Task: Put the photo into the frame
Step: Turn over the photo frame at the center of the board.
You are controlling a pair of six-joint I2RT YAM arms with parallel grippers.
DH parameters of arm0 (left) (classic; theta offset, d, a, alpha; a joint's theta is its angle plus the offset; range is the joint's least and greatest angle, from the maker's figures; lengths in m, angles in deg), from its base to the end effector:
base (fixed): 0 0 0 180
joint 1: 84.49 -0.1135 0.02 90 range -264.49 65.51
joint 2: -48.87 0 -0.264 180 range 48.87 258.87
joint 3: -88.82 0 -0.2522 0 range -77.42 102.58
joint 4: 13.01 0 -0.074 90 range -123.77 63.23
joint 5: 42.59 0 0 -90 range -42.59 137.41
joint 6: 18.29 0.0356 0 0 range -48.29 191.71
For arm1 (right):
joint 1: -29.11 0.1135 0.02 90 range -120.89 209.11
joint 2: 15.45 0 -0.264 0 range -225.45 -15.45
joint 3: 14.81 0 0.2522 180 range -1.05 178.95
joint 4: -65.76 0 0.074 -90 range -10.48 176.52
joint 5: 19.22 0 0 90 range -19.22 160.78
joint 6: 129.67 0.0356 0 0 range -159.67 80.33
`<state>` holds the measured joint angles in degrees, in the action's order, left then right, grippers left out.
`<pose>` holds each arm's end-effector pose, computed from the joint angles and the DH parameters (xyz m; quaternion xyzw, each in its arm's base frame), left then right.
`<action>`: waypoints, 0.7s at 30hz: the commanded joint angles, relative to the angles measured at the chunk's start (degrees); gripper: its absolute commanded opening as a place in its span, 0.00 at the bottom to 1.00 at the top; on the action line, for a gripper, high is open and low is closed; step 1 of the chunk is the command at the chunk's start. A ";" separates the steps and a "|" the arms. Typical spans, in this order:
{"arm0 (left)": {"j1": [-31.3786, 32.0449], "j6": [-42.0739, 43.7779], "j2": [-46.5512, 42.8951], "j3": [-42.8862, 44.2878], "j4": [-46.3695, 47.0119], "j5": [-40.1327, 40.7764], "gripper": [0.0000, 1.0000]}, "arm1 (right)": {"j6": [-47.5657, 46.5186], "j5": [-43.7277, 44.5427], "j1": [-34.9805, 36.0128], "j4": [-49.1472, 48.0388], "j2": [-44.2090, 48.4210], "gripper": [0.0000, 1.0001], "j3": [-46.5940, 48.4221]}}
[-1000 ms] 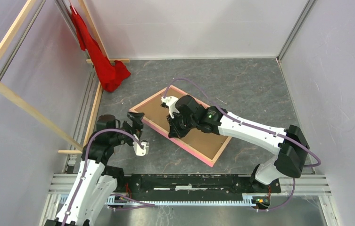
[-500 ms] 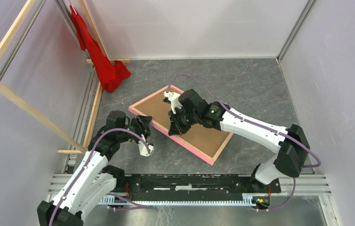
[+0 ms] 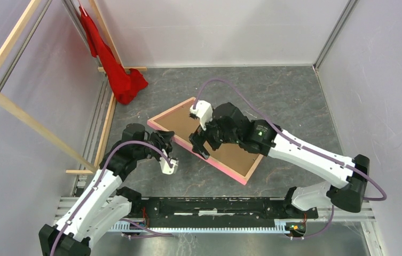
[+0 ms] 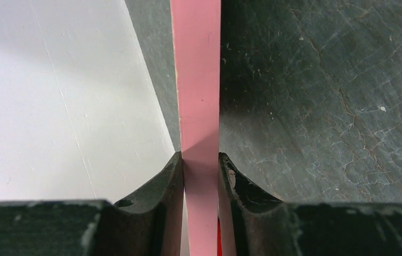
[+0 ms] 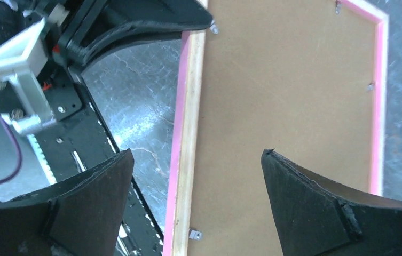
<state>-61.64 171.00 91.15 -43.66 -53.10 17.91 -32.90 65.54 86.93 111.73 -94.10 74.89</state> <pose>0.1425 -0.0791 0.2541 0.8072 0.3115 0.0997 0.4913 0.1599 0.2601 0.3580 -0.4008 0.7902 0.2810 0.3688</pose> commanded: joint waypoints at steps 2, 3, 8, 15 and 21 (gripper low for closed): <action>0.52 -7.29 0.68 8.68 1.74 -1.20 0.23 | -8.37 15.80 6.60 3.75 2.70 0.97 -1.88; 0.52 -8.05 1.08 9.56 0.89 -1.28 0.24 | -9.08 17.85 7.60 4.49 2.50 0.97 -1.83; 0.50 -12.23 1.43 12.09 -1.23 -3.04 0.25 | -11.74 23.59 11.62 5.64 1.18 0.96 -2.08; 0.50 -15.27 1.83 13.72 -1.56 -2.38 0.22 | -14.83 27.31 13.29 1.09 1.83 0.77 -5.79; 0.49 -17.23 2.48 15.00 -1.93 -2.37 0.19 | -15.99 31.68 13.36 -1.14 0.28 0.58 -9.10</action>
<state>-61.09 158.78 94.47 -32.17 -59.52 17.04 -47.52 92.38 100.00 113.65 -93.42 66.48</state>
